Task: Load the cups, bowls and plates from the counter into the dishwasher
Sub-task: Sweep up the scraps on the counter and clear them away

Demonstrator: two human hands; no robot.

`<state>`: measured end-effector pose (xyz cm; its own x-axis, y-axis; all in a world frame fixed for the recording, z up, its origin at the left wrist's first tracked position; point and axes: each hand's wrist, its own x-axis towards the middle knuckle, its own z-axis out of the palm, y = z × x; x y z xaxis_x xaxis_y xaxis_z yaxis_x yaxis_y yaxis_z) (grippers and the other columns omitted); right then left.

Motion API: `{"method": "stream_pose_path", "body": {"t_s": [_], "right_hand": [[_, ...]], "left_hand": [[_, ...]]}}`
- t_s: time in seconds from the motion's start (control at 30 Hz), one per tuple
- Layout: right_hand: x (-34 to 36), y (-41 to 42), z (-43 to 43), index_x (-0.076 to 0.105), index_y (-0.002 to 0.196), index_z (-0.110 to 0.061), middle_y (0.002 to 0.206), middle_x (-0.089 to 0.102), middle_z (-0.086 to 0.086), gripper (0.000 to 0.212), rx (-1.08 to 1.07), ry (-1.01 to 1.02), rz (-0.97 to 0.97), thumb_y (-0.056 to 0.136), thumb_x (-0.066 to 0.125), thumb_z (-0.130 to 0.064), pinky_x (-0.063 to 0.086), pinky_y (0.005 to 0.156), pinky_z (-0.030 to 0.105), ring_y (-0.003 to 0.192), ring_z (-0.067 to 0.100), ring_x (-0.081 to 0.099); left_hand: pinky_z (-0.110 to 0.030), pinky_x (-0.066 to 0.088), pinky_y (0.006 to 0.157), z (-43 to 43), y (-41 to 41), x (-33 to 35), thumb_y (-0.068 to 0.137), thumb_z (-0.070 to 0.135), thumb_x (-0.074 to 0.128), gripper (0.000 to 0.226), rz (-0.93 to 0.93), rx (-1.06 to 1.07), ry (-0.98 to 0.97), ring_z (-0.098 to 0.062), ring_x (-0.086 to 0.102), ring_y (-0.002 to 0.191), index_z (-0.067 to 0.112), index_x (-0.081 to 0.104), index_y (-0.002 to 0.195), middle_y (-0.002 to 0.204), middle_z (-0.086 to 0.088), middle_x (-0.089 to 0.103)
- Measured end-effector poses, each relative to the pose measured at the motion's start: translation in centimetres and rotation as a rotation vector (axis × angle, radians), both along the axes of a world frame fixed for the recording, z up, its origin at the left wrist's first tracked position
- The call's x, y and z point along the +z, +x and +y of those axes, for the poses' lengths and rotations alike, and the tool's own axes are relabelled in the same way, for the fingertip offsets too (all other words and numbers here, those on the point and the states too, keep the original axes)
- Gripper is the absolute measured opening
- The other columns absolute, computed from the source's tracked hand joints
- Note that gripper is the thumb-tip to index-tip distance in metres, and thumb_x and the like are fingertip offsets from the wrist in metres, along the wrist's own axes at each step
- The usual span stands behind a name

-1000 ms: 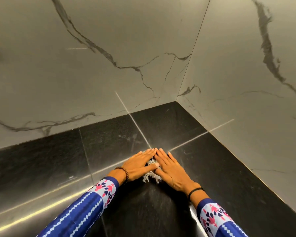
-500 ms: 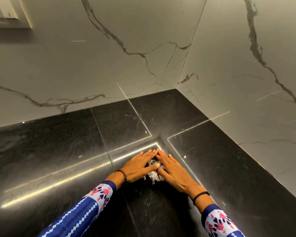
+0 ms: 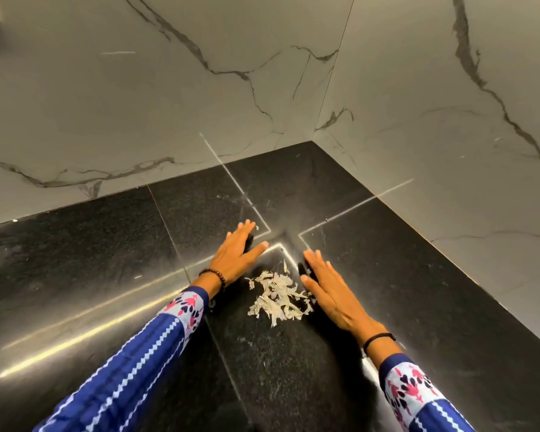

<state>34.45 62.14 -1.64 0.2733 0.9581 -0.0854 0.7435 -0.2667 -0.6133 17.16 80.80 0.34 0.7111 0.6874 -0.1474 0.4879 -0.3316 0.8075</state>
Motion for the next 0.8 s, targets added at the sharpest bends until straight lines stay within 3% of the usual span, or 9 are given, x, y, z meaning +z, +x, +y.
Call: {"method": "stream_pose_path", "body": {"t_s": [0.1,0.23,0.4,0.6,0.8], "right_hand": [[0.0,3.2,2.3,0.004,0.159,-0.026,0.163,-0.010,-0.010,0.063,-0.145,-0.005,0.006,0.106,0.028,-0.049,-0.008,0.123,0.028,0.151,0.006,-0.014],[-0.7,7.8,6.3,0.001,0.159,-0.018,0.166,-0.011,-0.001,0.069,-0.254,-0.070,-0.021,0.105,0.029,-0.051,-0.007,0.125,0.035,0.152,0.012,-0.012],[-0.8,9.1,9.4,0.009,0.160,-0.015,0.168,0.000,0.000,0.065,-0.073,-0.107,-0.141,0.106,0.030,-0.047,-0.008,0.123,0.030,0.153,0.010,-0.006],[-1.0,3.8,6.4,0.013,0.160,-0.021,0.165,0.001,-0.007,0.073,0.169,-0.022,-0.225,0.100,0.021,-0.061,-0.005,0.125,0.028,0.152,0.002,-0.006],[-1.3,-1.8,2.2,0.012,0.160,-0.027,0.167,0.004,-0.010,0.074,0.174,0.013,-0.157,0.099,0.021,-0.068,-0.001,0.125,0.027,0.151,-0.002,-0.003]], "left_hand": [[-0.033,-0.004,0.118,2.0,1.7,-0.1,0.097,0.051,0.041,0.074,0.081,-0.032,0.067,-0.016,-0.003,0.148,0.020,0.008,0.155,0.160,0.006,0.002],[-0.032,-0.008,0.120,3.8,3.0,-1.9,0.096,0.059,0.032,0.075,0.207,-0.132,0.229,-0.008,-0.004,0.148,0.019,0.004,0.155,0.162,0.003,0.000],[-0.034,-0.012,0.119,4.3,2.7,-2.9,0.096,0.061,0.026,0.072,0.252,-0.245,0.325,-0.004,-0.007,0.146,0.025,0.003,0.154,0.161,0.008,-0.001],[-0.029,-0.017,0.116,2.7,1.6,-2.2,0.097,0.060,0.022,0.067,0.252,-0.342,0.235,0.005,-0.008,0.143,0.029,0.005,0.154,0.160,0.013,0.000],[-0.023,-0.015,0.115,-2.9,-1.7,-1.2,0.100,0.057,0.019,0.057,0.123,-0.373,0.067,0.013,-0.003,0.140,0.035,0.015,0.152,0.156,0.021,0.009]]}}
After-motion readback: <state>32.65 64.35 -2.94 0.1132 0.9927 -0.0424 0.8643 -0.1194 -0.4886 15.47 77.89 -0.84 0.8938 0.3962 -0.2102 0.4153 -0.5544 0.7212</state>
